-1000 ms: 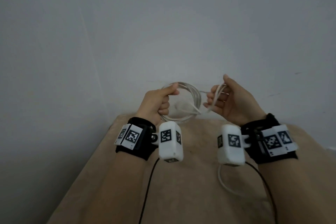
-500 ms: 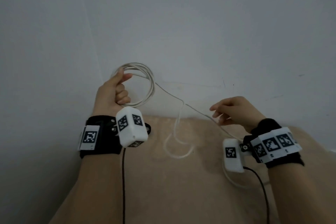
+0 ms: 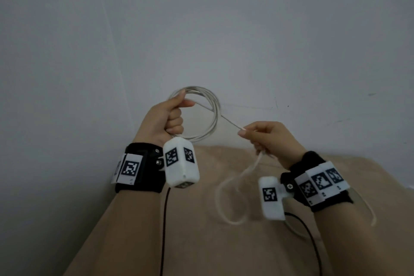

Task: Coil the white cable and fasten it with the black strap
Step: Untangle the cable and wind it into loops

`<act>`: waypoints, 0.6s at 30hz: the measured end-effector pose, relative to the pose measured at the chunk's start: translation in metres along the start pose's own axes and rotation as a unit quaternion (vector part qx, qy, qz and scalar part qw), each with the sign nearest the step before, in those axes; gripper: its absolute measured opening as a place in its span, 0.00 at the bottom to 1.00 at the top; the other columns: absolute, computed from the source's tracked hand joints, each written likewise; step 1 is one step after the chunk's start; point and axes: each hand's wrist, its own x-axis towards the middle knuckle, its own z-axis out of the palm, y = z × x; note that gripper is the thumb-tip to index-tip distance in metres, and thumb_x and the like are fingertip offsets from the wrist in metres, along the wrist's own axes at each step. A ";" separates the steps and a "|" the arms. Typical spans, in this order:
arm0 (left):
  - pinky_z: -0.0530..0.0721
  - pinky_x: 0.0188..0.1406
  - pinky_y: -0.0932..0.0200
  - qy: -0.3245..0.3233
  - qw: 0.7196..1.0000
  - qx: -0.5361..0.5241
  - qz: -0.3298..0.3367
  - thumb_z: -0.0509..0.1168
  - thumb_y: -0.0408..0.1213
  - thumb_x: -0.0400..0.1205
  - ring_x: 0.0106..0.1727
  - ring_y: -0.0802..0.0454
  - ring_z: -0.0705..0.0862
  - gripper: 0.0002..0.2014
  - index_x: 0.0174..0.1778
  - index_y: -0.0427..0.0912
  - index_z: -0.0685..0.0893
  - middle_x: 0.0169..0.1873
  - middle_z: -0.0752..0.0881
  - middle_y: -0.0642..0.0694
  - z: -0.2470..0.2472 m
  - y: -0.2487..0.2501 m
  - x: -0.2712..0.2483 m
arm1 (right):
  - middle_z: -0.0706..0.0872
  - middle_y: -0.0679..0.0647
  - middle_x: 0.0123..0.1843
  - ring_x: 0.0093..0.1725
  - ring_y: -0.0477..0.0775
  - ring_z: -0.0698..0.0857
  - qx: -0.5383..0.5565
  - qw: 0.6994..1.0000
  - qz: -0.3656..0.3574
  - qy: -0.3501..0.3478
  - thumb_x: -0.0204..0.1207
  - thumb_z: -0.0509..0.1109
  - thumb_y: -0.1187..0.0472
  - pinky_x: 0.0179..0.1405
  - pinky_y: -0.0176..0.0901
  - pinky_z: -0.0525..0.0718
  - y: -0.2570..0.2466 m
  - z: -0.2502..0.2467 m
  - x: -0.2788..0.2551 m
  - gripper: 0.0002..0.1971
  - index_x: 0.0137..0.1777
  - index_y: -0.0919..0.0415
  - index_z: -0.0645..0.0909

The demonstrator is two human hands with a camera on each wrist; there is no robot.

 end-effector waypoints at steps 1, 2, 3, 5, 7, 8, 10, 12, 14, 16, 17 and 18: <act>0.50 0.10 0.69 0.010 1.000 -0.013 0.001 0.64 0.46 0.83 0.11 0.62 0.54 0.15 0.37 0.38 0.82 0.12 0.57 0.57 -0.003 0.001 0.000 | 0.76 0.43 0.19 0.22 0.43 0.73 -0.057 0.998 -0.012 0.009 0.70 0.78 0.57 0.25 0.32 0.73 0.001 -0.008 0.000 0.08 0.42 0.63 0.88; 0.51 0.10 0.69 0.018 1.000 -0.023 0.003 0.64 0.46 0.83 0.10 0.61 0.54 0.15 0.36 0.39 0.82 0.12 0.57 0.56 -0.005 0.002 0.000 | 0.76 0.42 0.19 0.21 0.40 0.73 -0.112 0.993 -0.022 0.001 0.69 0.79 0.56 0.25 0.28 0.72 0.002 -0.014 -0.001 0.08 0.40 0.60 0.89; 0.51 0.10 0.69 0.024 0.999 -0.031 0.007 0.63 0.46 0.83 0.10 0.61 0.54 0.16 0.36 0.39 0.81 0.11 0.56 0.56 -0.005 0.003 -0.001 | 0.77 0.41 0.19 0.22 0.38 0.74 -0.147 0.989 -0.028 -0.012 0.69 0.79 0.54 0.25 0.26 0.71 0.001 -0.018 -0.002 0.08 0.39 0.59 0.90; 0.51 0.10 0.69 0.034 0.998 -0.041 0.018 0.63 0.46 0.84 0.10 0.61 0.54 0.15 0.36 0.39 0.81 0.11 0.56 0.56 -0.006 0.004 -0.001 | 0.82 0.42 0.22 0.25 0.36 0.78 -0.145 0.989 -0.034 -0.025 0.72 0.76 0.51 0.28 0.23 0.73 0.000 -0.024 -0.007 0.11 0.41 0.59 0.90; 0.51 0.10 0.69 0.047 0.997 -0.045 0.028 0.63 0.46 0.84 0.10 0.61 0.55 0.15 0.37 0.40 0.81 0.11 0.56 0.57 -0.011 0.006 -0.001 | 0.88 0.44 0.28 0.27 0.36 0.78 -0.094 0.995 -0.034 -0.020 0.76 0.69 0.48 0.26 0.22 0.72 -0.002 -0.031 -0.011 0.15 0.42 0.59 0.90; 0.52 0.10 0.69 0.052 0.997 -0.047 0.031 0.63 0.46 0.84 0.10 0.61 0.55 0.14 0.38 0.40 0.81 0.11 0.57 0.57 -0.014 0.006 0.000 | 0.89 0.47 0.31 0.28 0.39 0.78 -0.077 0.996 -0.036 -0.022 0.76 0.68 0.48 0.26 0.24 0.71 -0.002 -0.034 -0.013 0.14 0.41 0.57 0.90; 0.52 0.10 0.69 0.057 0.997 -0.050 0.029 0.63 0.46 0.84 0.10 0.61 0.55 0.14 0.38 0.40 0.81 0.11 0.57 0.57 -0.020 0.006 0.001 | 0.90 0.53 0.35 0.30 0.41 0.78 -0.059 0.996 -0.036 -0.050 0.75 0.71 0.57 0.28 0.27 0.73 -0.001 -0.038 -0.014 0.08 0.38 0.56 0.90; 0.52 0.09 0.70 0.064 0.996 -0.049 0.024 0.63 0.46 0.84 0.10 0.61 0.55 0.14 0.38 0.40 0.81 0.11 0.57 0.56 -0.021 0.004 0.002 | 0.88 0.51 0.32 0.30 0.43 0.80 -0.069 0.995 -0.033 -0.066 0.74 0.73 0.63 0.29 0.31 0.76 0.004 -0.037 -0.011 0.05 0.39 0.57 0.90; 0.53 0.09 0.69 0.071 0.997 -0.033 0.023 0.63 0.46 0.84 0.10 0.60 0.55 0.14 0.39 0.39 0.82 0.11 0.57 0.57 -0.020 0.000 0.004 | 0.86 0.51 0.30 0.26 0.45 0.77 -0.079 0.996 -0.009 -0.032 0.74 0.74 0.63 0.27 0.33 0.75 0.010 -0.031 -0.004 0.05 0.40 0.58 0.91; 0.52 0.09 0.69 0.070 0.997 -0.012 0.023 0.64 0.46 0.83 0.10 0.61 0.55 0.13 0.40 0.39 0.83 0.12 0.57 0.57 -0.018 -0.001 0.005 | 0.87 0.51 0.32 0.23 0.42 0.76 -0.122 0.992 0.012 0.026 0.76 0.74 0.61 0.25 0.31 0.73 0.016 -0.026 0.002 0.05 0.40 0.59 0.90; 0.52 0.09 0.69 0.064 0.998 -0.004 0.020 0.65 0.46 0.83 0.11 0.61 0.55 0.13 0.40 0.39 0.83 0.12 0.57 0.57 -0.017 -0.002 0.004 | 0.87 0.50 0.33 0.25 0.40 0.78 -0.170 0.983 0.020 0.062 0.76 0.73 0.59 0.28 0.31 0.74 0.020 -0.026 0.004 0.06 0.40 0.58 0.89; 0.51 0.10 0.69 0.056 0.998 0.002 0.014 0.65 0.46 0.83 0.11 0.61 0.54 0.13 0.40 0.39 0.83 0.12 0.57 0.57 -0.016 -0.002 0.004 | 0.88 0.49 0.35 0.32 0.40 0.81 -0.220 0.971 0.028 0.094 0.77 0.72 0.58 0.34 0.33 0.75 0.024 -0.028 0.006 0.07 0.40 0.57 0.89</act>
